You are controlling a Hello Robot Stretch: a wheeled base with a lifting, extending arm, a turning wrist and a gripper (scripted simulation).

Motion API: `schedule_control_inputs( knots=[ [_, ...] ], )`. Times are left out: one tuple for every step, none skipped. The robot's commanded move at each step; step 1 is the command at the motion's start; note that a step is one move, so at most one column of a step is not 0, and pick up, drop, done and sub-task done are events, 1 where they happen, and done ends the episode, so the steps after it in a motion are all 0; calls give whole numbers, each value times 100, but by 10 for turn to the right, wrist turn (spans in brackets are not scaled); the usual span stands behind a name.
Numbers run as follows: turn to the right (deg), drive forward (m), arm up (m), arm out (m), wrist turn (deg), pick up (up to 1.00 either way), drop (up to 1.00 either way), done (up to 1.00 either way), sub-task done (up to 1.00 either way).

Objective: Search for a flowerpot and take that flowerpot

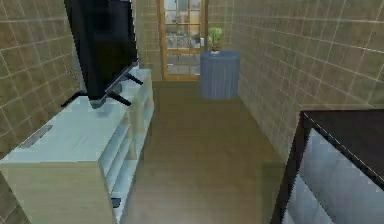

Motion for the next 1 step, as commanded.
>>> schedule_control_inputs(
  knots=[
    [-270, 0, 0, 0, 0, 0, 0, 0, 0]
  ],
)
